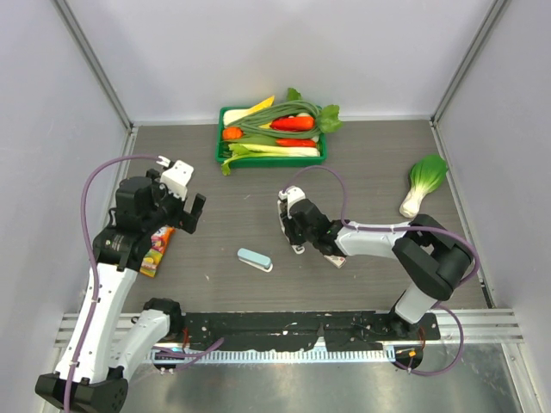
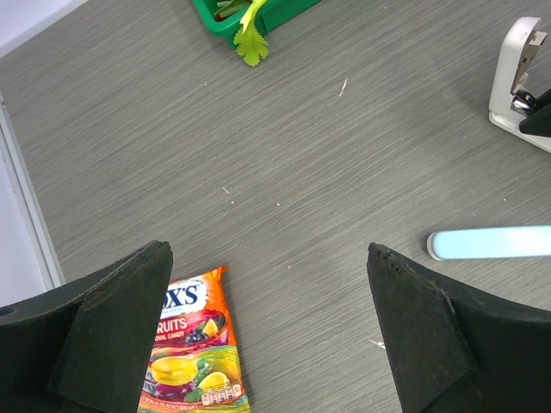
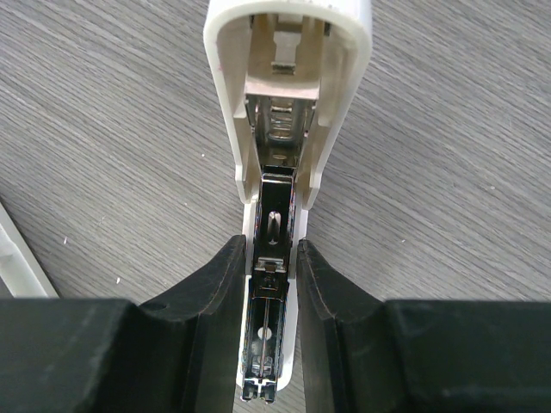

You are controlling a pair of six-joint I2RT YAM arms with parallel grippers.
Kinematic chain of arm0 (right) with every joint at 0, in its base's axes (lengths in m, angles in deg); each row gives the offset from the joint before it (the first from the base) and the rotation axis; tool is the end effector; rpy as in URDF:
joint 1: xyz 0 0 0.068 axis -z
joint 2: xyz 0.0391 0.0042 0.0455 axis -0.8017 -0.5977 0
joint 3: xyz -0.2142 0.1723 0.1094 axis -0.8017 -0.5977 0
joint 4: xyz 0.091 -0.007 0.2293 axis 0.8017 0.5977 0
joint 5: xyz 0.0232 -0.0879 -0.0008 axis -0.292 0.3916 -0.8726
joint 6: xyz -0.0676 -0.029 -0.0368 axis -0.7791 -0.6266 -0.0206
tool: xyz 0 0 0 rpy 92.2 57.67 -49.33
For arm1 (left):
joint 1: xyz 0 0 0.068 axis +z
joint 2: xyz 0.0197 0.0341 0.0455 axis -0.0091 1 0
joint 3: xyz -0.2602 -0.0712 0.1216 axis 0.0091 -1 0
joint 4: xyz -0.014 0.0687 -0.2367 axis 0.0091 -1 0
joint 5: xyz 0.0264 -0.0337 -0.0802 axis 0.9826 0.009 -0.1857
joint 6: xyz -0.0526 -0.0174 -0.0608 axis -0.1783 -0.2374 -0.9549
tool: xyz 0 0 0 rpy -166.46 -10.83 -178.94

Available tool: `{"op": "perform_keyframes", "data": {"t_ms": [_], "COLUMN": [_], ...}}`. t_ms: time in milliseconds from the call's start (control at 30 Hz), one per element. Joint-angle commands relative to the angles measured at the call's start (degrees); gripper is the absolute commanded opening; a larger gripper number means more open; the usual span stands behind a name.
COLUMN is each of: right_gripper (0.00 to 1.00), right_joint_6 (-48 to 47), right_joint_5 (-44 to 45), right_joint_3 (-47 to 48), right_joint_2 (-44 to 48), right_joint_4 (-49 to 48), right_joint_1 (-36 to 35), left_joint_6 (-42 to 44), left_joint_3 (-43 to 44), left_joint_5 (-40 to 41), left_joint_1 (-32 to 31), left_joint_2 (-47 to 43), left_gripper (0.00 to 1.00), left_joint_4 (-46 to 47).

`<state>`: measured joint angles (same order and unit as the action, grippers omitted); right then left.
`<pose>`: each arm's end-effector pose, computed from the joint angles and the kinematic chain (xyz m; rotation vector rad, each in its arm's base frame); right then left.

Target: Load the staples into the stapler

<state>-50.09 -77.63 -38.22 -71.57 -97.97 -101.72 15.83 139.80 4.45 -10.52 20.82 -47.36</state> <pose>0.2376 0.2491 0.1716 -0.6423 2.2073 0.3482 0.1549 -0.0390 0.3526 0.5487 1.9992 -0.1101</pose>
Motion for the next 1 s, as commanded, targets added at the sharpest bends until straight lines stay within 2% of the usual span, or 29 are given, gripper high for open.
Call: {"op": "perform_keyframes", "data": {"t_ms": [0,233,500,800,967], "right_gripper": [0.13,0.29,0.40,0.40,0.47], "right_joint_6": [-0.81,-1.68,-3.36,-3.53,-7.03], "right_joint_5": [1.12,1.38,0.33,0.33,-0.02], "right_joint_3": [2.67,3.10,4.34,4.25,5.39], "right_joint_2": [0.39,1.36,3.99,3.99,5.75], "right_joint_4": [-2.76,-2.58,-1.17,-1.09,0.67], "right_joint_1": [-0.53,-0.53,-0.53,-0.44,-0.09], "left_joint_6": [0.09,0.09,0.27,0.53,4.29], "left_joint_3": [-0.04,-0.13,0.14,0.40,0.40], "left_joint_5": [-0.83,-1.18,-1.71,-2.06,-7.58], "left_joint_1": [0.33,0.33,0.33,0.33,0.33], "left_joint_2": [-0.82,-0.56,0.14,0.14,0.49], "left_gripper": [1.00,1.00,1.00,1.00,1.00], "left_joint_4": [1.58,1.67,1.32,1.05,-0.35]}}
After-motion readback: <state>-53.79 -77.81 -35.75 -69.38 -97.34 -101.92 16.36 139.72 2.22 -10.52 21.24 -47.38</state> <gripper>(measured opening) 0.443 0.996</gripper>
